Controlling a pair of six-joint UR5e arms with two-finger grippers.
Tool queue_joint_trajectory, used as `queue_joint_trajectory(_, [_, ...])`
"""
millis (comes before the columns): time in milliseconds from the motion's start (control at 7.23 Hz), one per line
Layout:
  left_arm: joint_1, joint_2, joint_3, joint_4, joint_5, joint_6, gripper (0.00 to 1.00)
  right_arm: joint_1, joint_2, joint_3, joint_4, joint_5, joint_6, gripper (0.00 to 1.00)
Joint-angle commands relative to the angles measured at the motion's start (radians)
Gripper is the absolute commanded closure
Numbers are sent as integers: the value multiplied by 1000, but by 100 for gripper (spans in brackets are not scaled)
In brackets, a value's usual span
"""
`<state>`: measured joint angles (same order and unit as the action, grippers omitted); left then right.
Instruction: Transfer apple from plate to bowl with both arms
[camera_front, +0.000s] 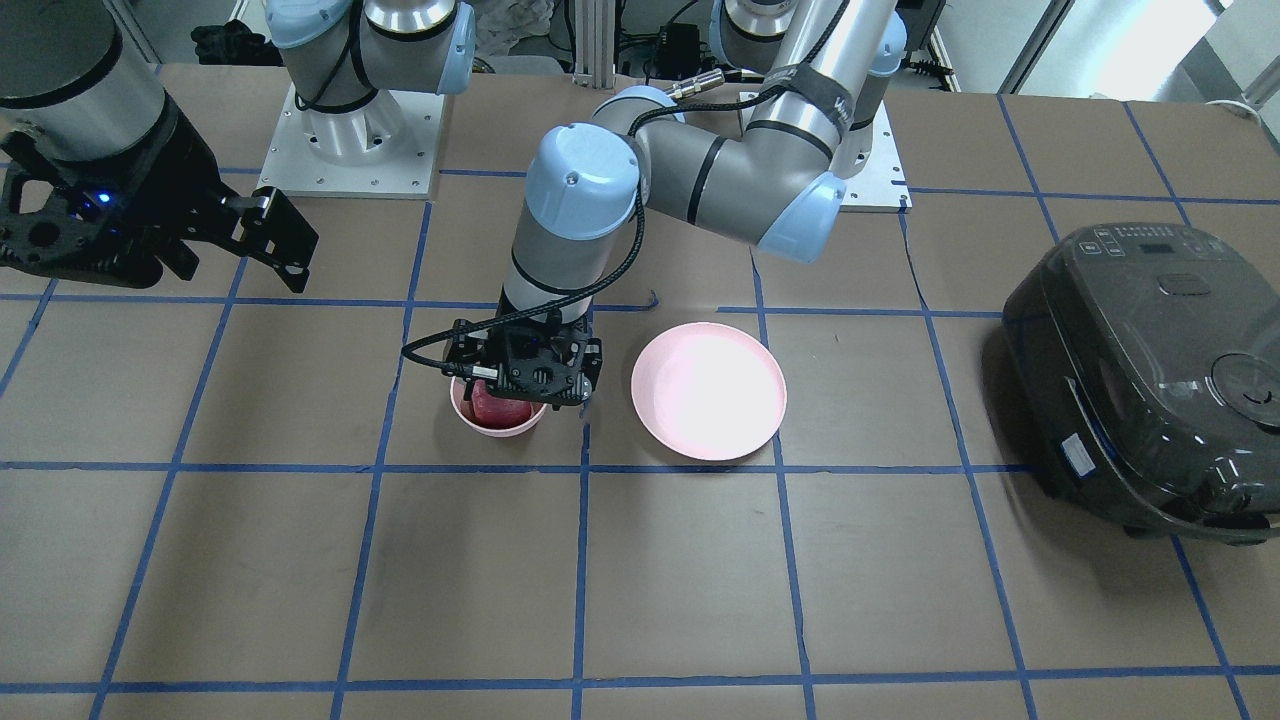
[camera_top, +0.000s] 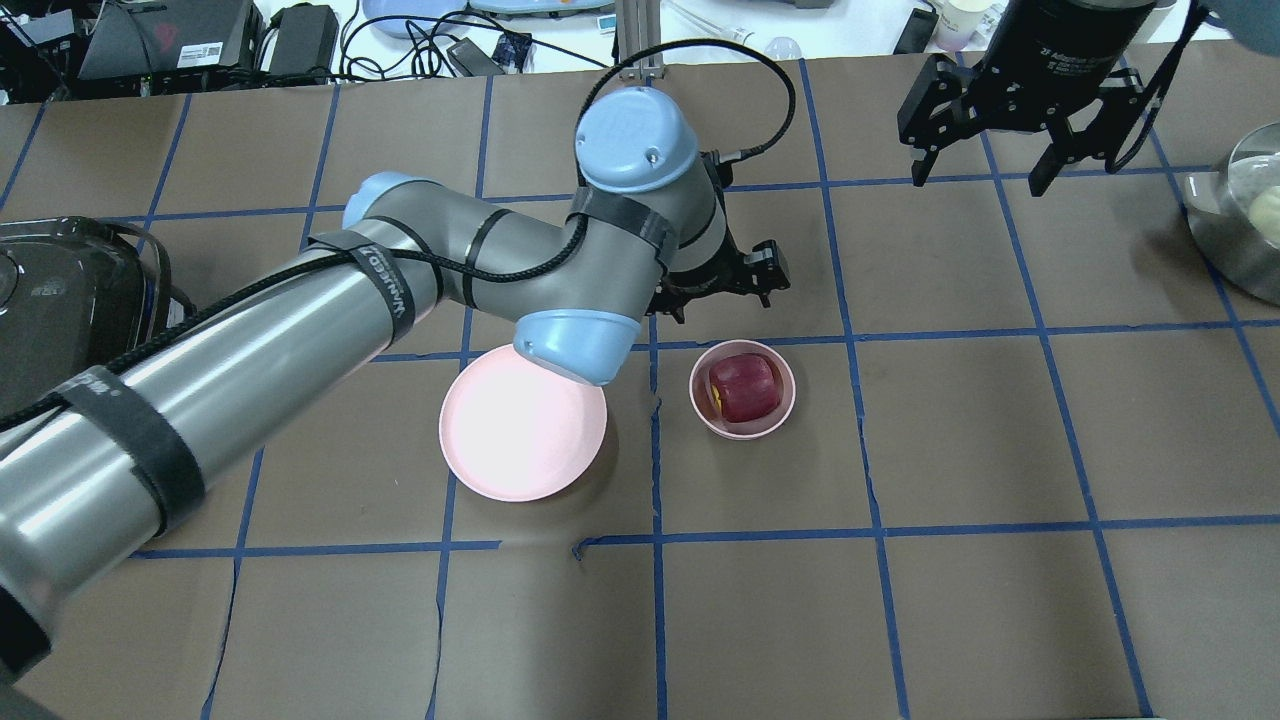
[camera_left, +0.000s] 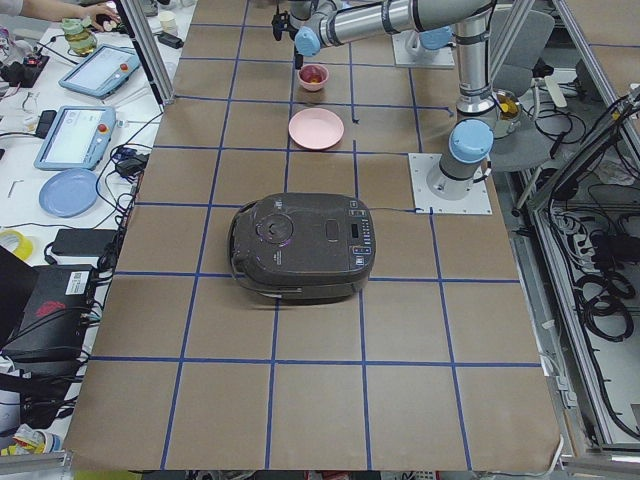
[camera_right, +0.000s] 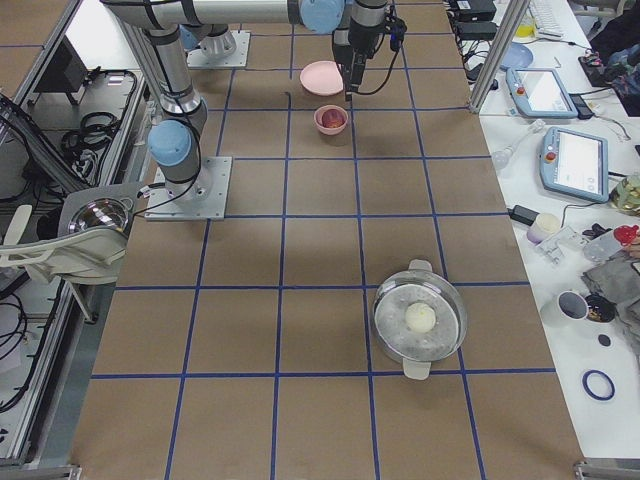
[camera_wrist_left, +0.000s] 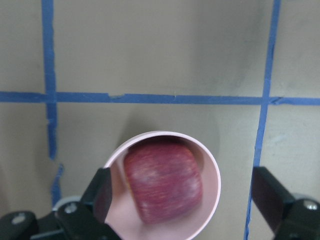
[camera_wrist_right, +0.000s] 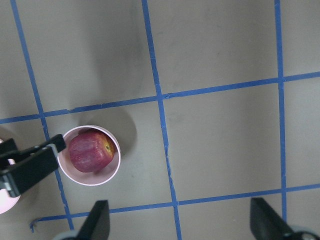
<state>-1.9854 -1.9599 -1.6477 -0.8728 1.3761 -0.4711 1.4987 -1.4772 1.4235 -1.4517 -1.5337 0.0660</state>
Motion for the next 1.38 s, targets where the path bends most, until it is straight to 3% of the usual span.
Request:
queue_joint_trajectory(0, [75, 73, -4, -14, -12, 49, 0, 0, 0, 0, -3, 1, 0, 0])
queue_joint_trajectory(277, [109, 96, 2, -26, -44, 65, 0, 0, 0, -2, -4, 0, 0, 0])
queue_joint_trajectory(692, [170, 174, 8, -165, -29, 179, 0, 0, -2, -2, -3, 0, 0, 0])
queue_joint_trajectory(830, [219, 221, 17, -264, -5, 268, 0, 0, 0, -9, -3, -6, -5, 0])
queue_joint_trajectory(1107, [270, 283, 73, -443, 165, 354, 0, 0, -8, -14, -69, -11, -11, 0])
queue_joint_trajectory(1245, [317, 292, 112, -516, 173, 379, 0, 5, -9, -11, -123, -7, 4, 0])
